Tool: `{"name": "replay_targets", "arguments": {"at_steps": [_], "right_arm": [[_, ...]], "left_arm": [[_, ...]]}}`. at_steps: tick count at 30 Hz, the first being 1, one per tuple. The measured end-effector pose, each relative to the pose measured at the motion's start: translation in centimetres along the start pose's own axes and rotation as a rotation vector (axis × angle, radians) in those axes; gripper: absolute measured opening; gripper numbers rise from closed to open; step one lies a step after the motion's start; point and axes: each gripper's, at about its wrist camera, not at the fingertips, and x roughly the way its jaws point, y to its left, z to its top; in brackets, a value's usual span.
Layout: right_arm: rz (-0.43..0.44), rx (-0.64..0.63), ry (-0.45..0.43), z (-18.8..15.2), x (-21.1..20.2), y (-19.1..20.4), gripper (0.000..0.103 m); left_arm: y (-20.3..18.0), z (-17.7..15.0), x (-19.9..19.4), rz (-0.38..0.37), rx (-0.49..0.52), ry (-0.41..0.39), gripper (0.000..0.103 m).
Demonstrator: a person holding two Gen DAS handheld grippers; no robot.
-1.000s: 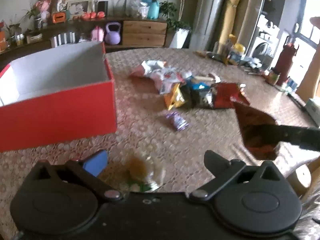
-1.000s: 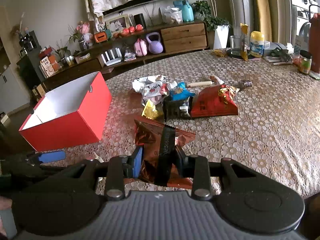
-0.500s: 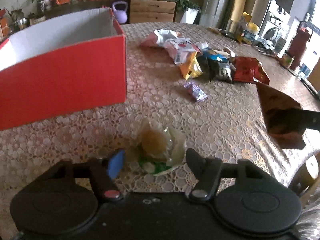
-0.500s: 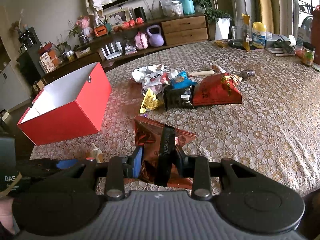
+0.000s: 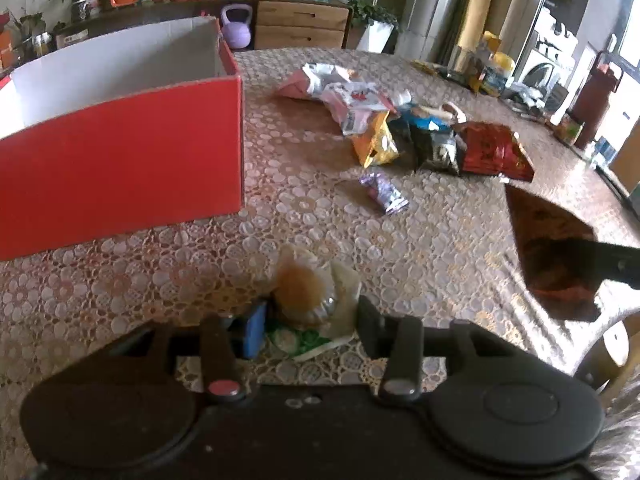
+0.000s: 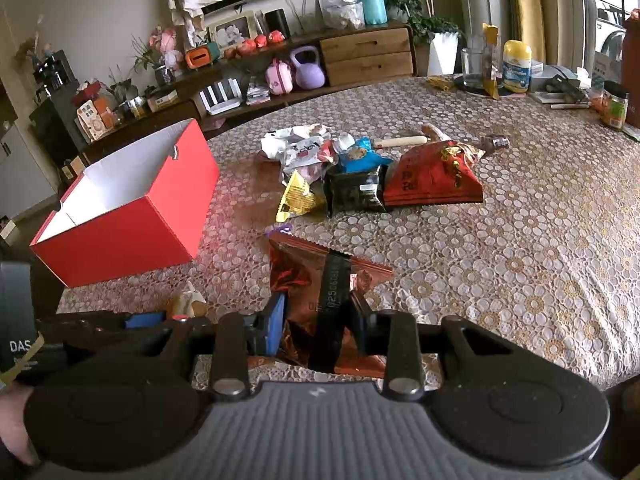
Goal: Organize snacks
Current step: 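Close the left gripper on the wrapped bun and lift it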
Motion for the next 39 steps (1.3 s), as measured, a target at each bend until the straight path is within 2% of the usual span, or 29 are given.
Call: {"name": "replay_targets", "arguments": {"at_steps": [7, 8, 10, 11, 17, 19, 21, 22, 23, 24, 25, 26, 27, 32, 35, 39], "right_arm": [[0.014, -0.036, -0.019, 0.5, -0.7, 1.5, 0.033], [0.015, -0.041, -0.024, 0.6, -0.8, 1.8, 0.033], [0.019, -0.048, -0.034, 0.7, -1.2, 2.3, 0.033], [0.021, -0.051, -0.038, 0.8, -1.3, 2.5, 0.033], [0.035, -0.076, -0.060, 1.3, -1.9, 4.0, 0.033], [0.039, -0.074, -0.060, 1.2, -1.9, 4.2, 0.033], [0.042, -0.069, -0.056, 1.0, -1.8, 4.1, 0.033], [0.043, -0.068, -0.052, 0.8, -1.7, 4.1, 0.033], [0.044, -0.067, -0.049, 0.8, -1.7, 4.0, 0.033], [0.042, -0.065, -0.046, 0.7, -1.6, 3.9, 0.033], [0.041, -0.059, -0.043, 0.6, -1.6, 3.7, 0.033], [0.040, -0.054, -0.040, 0.6, -1.5, 3.5, 0.033], [0.039, -0.050, -0.039, 0.5, -1.4, 3.4, 0.033], [0.033, -0.035, -0.032, 0.4, -1.1, 2.8, 0.033], [0.031, -0.029, -0.028, 0.3, -1.0, 2.4, 0.033], [0.023, -0.019, -0.016, 0.2, -0.5, 1.9, 0.033]], "left_arm": [[0.3, 1.0, -3.0, 0.001, -0.012, -0.053, 0.033], [0.4, 1.1, -3.2, -0.003, -0.015, -0.058, 0.023], [1.0, 1.3, -3.7, -0.023, -0.038, -0.061, 0.009], [1.2, 1.3, -3.9, -0.026, -0.043, -0.062, 0.006], [2.3, 1.2, -4.4, -0.052, -0.055, -0.062, 0.004], [2.5, 1.0, -4.0, -0.042, -0.063, -0.040, 0.010], [2.4, 0.7, -4.0, -0.040, -0.051, -0.039, 0.025], [2.3, 0.5, -4.1, -0.039, -0.043, -0.045, 0.030], [2.2, 0.4, -4.2, -0.038, -0.038, -0.052, 0.044], [2.1, 0.3, -4.3, -0.026, -0.037, -0.062, 0.076], [2.1, 0.2, -4.5, -0.005, -0.039, -0.081, 0.091], [2.2, 0.2, -4.7, 0.010, -0.041, -0.105, 0.098], [2.2, 0.2, -4.8, 0.009, -0.034, -0.123, 0.095], [2.0, 1.0, -2.2, 0.052, -0.024, -0.079, 0.092], [2.0, 1.1, -0.1, 0.072, -0.025, -0.041, 0.082], [2.0, 1.0, 1.8, 0.085, -0.015, -0.009, 0.078]]}}
